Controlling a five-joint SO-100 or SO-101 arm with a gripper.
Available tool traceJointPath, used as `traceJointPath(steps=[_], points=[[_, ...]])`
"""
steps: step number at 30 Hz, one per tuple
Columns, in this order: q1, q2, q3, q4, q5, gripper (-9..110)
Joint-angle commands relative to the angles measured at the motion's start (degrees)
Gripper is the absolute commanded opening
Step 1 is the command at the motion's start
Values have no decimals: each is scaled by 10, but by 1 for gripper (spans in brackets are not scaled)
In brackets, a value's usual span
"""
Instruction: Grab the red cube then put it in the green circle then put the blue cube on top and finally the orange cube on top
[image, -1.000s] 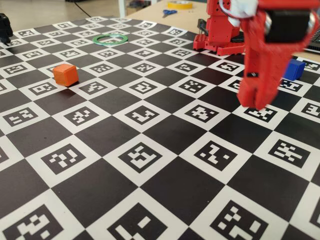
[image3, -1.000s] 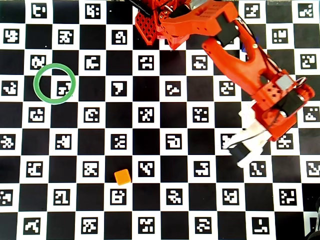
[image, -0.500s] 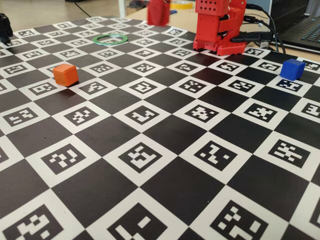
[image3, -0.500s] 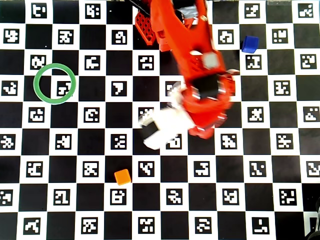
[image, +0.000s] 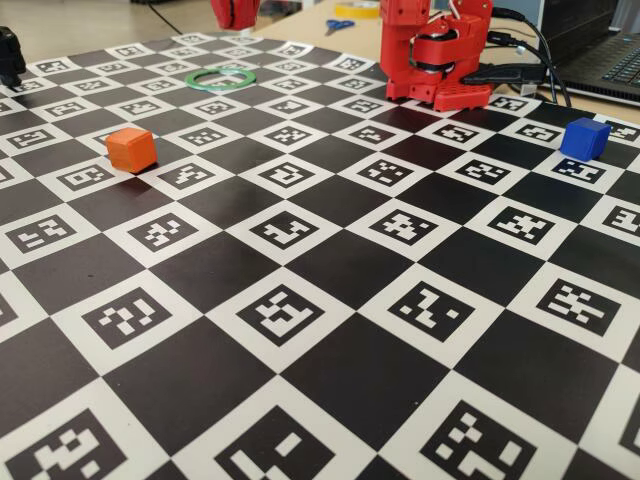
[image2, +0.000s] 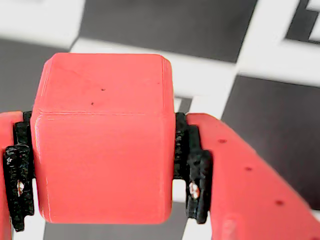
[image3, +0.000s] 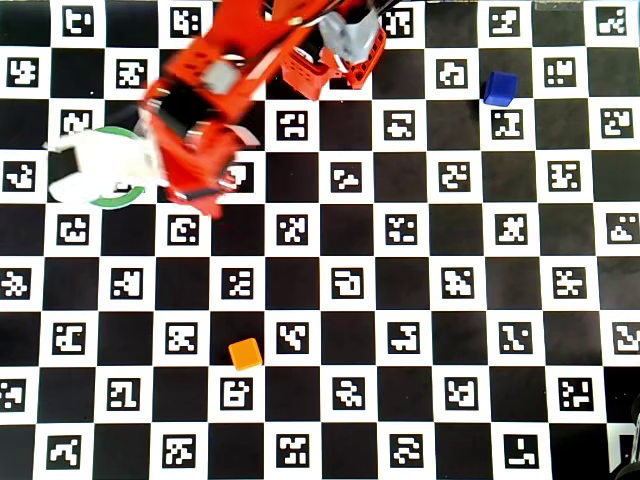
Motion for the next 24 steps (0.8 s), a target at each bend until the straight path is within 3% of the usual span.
traceJointPath(steps=[1,14,24], points=[[58,-20,-98,-6,-25,9],[120,-172,-269,11,-39,9],[132,-243,-303,7,-40,9]])
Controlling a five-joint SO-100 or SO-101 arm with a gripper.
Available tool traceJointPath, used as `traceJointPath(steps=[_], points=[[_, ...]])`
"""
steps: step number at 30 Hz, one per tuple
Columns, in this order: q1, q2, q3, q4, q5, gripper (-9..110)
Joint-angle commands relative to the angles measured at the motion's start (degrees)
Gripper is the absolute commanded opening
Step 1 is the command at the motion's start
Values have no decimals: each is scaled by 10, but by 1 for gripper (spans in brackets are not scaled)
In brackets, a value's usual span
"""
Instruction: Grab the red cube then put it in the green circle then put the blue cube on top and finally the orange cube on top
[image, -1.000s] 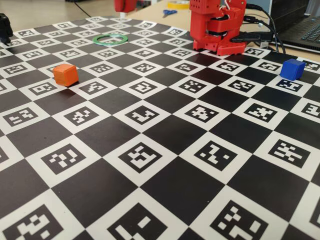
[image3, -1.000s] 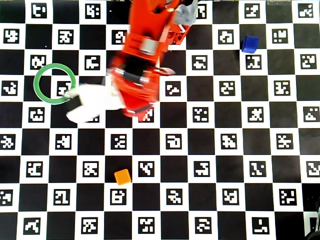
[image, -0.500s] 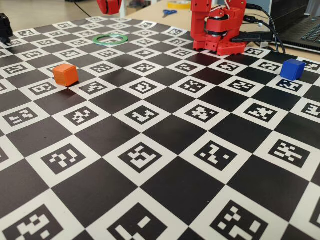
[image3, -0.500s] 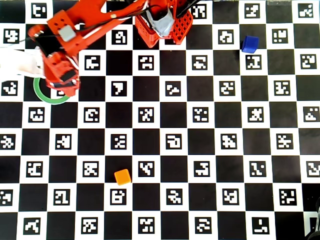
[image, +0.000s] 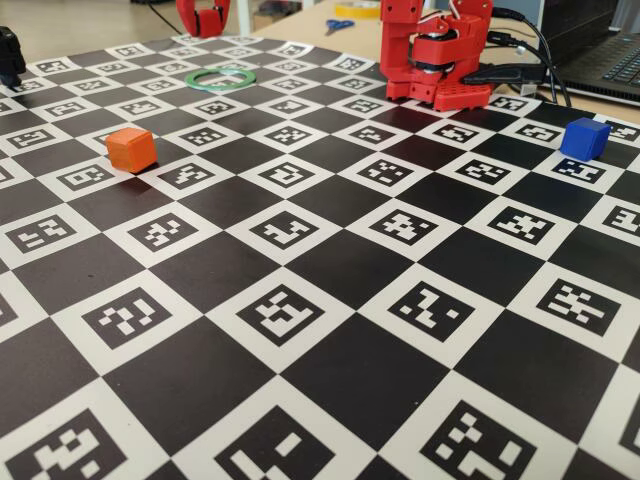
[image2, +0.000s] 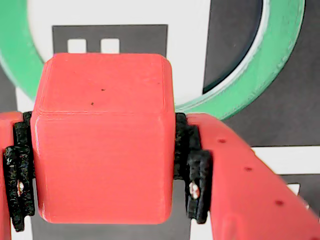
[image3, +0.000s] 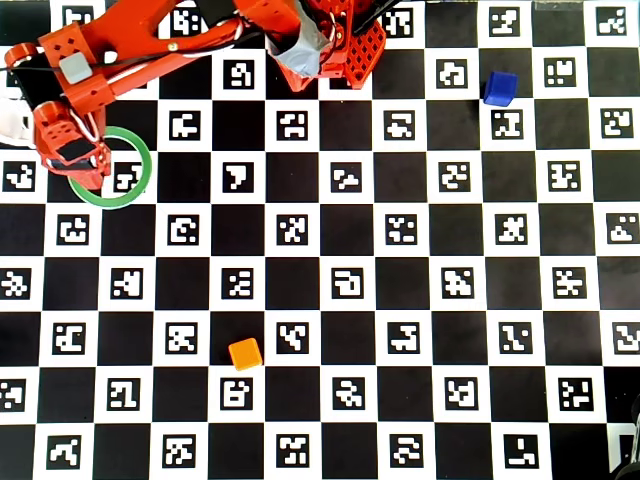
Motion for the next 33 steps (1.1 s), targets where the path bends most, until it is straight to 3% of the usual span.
traceJointPath(steps=[1,33], points=[[7,13,-42,-4,-4,9],[28,15,142,-167,-20,9]])
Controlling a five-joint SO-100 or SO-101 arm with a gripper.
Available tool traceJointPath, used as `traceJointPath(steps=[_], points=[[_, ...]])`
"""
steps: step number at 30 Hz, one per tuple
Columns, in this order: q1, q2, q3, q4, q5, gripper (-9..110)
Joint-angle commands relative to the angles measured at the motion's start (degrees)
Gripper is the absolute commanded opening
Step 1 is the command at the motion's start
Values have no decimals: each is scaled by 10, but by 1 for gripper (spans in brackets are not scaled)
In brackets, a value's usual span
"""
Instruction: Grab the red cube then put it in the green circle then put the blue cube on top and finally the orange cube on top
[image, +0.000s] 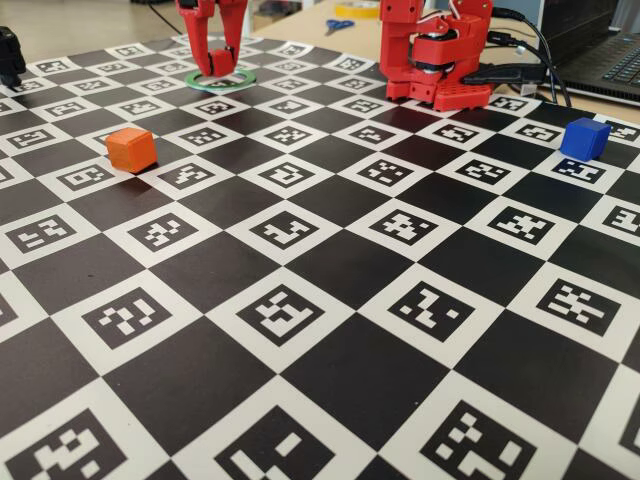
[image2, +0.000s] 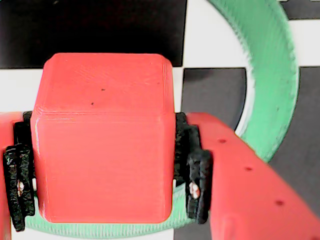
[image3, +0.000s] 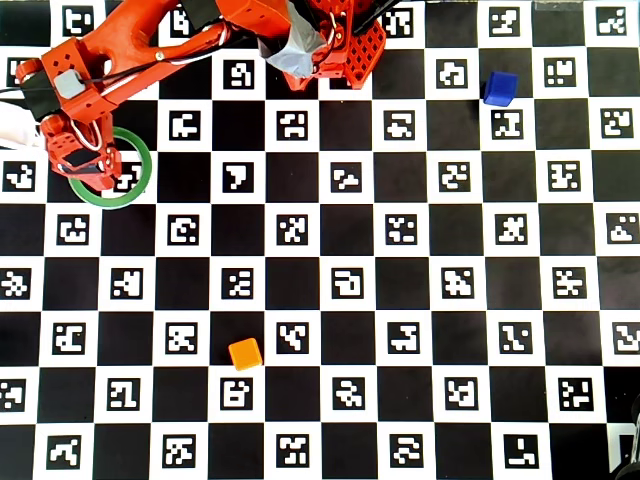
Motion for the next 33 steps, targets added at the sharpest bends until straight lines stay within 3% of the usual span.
traceJointPath(steps=[1,21,26,33], points=[[9,28,-3,-12,1,9],[13,31,13,-20,-2,11],[14,34,13,-14,4,28],[17,46,4,-4,22,40]])
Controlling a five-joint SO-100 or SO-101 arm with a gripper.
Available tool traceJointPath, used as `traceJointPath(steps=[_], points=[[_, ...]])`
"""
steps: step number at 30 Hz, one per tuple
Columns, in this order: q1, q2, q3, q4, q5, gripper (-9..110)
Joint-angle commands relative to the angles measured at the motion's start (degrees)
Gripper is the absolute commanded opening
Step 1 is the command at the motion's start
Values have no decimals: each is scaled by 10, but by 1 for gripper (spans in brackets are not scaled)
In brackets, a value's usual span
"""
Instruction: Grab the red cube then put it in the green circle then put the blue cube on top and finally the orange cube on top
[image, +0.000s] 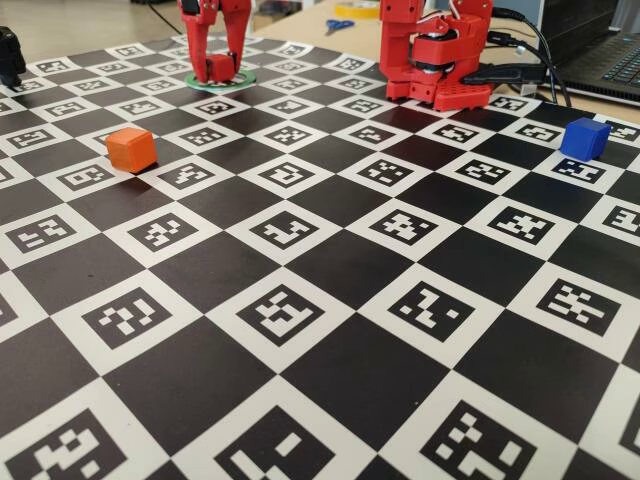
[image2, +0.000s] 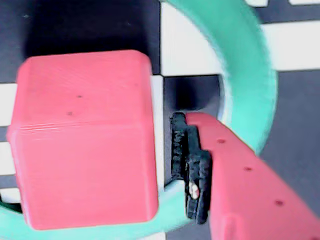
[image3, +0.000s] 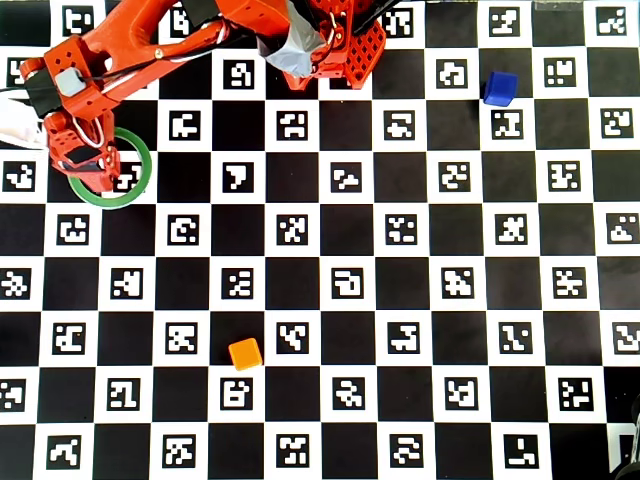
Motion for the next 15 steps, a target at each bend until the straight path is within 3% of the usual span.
traceJointPath(steps=[1,15], points=[[8,46,-14,4,8,41],[6,54,-101,69,18,43]])
